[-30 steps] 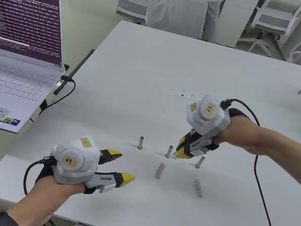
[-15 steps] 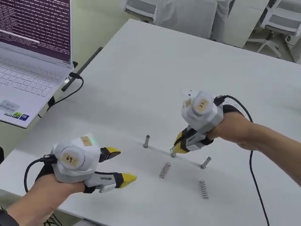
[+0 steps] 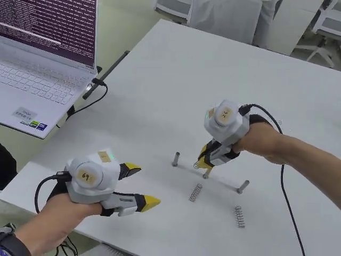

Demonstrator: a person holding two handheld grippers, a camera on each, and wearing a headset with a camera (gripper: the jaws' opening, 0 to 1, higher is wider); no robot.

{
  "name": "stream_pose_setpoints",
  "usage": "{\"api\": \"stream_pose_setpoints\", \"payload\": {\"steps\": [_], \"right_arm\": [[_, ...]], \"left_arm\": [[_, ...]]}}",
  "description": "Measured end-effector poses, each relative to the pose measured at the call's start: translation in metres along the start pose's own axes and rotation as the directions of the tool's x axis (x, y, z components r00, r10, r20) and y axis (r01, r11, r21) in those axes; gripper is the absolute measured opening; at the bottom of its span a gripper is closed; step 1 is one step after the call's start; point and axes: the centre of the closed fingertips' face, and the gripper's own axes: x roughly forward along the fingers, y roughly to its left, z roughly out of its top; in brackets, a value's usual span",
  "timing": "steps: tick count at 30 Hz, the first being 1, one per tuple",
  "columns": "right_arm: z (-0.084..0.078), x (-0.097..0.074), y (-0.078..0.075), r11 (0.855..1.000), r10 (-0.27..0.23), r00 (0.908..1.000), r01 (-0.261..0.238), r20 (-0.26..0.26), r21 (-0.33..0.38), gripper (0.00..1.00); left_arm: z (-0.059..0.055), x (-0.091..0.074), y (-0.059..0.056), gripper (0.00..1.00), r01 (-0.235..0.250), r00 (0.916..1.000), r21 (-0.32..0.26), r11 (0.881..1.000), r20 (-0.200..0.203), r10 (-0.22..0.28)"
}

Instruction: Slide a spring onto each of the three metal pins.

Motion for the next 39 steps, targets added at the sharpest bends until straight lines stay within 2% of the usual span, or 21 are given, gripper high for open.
{"api": "stream_pose_setpoints", "payload": {"steps": [12,22,39], "right_arm": [[0.014,0.009,-0.012,1.0,0.004,1.0,-0.004,-0.006,-0.016,0.09],[0.025,0.015,-0.022,1.0,0.01,0.9999,-0.01,-0.002,-0.019,0.09],[0.034,0.029,-0.031,0.999,0.013,0.9998,-0.013,-0.013,-0.041,0.09]], "left_arm": [[0.002,-0.001,0.001,0.51,-0.009,0.9999,-0.009,1.0,0.007,0.009],[0.001,0.002,-0.002,0.5,-0.002,1.0,-0.015,1.0,0.001,0.002],[-0.001,-0.003,0.004,0.5,-0.019,0.9998,-0.028,0.999,-0.004,0.019]]}}
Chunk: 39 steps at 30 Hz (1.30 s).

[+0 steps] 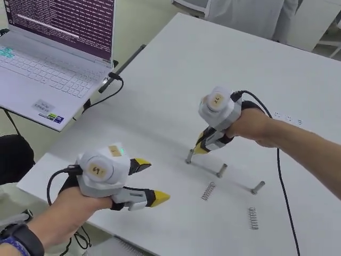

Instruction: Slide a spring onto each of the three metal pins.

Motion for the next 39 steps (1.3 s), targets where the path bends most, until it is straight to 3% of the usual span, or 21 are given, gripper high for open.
{"api": "stream_pose_setpoints", "payload": {"steps": [39], "right_arm": [[0.0,0.027,-0.003,0.995,0.023,0.9949,-0.032,-0.098,-0.094,0.09]], "left_arm": [[-0.003,-0.004,0.003,0.49,-0.01,1.0,-0.024,1.0,0.002,0.01]]}}
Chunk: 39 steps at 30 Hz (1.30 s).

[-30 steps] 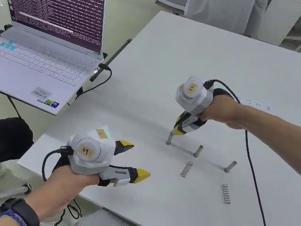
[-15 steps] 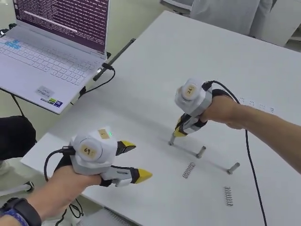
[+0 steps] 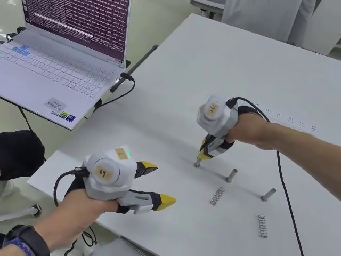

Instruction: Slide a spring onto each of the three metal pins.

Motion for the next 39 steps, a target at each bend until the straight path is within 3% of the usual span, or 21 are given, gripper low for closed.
{"api": "stream_pose_setpoints", "payload": {"steps": [26,39], "right_arm": [[-0.008,0.03,-0.002,0.999,-0.001,0.9973,-0.002,-0.074,-0.042,0.09],[-0.01,0.014,-0.009,1.0,-0.03,0.9987,0.029,-0.041,-0.011,0.17]], "left_arm": [[-0.001,-0.001,0.003,0.49,-0.007,1.0,-0.011,1.0,0.0,0.007],[0.006,0.003,0.001,0.49,-0.001,1.0,0.001,1.0,0.006,0.001]]}}
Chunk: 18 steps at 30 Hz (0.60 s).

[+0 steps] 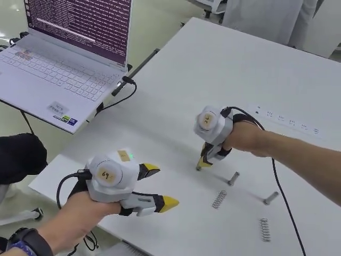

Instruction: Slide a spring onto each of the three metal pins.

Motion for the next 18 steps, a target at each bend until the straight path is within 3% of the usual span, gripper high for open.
{"api": "stream_pose_setpoints", "payload": {"steps": [18], "right_arm": [[-0.007,-0.016,0.013,0.999,-0.016,0.9994,0.015,0.031,0.034,0.26]], "left_arm": [[0.006,-0.003,0.001,0.51,0.002,1.0,0.017,1.0,0.005,-0.003]]}}
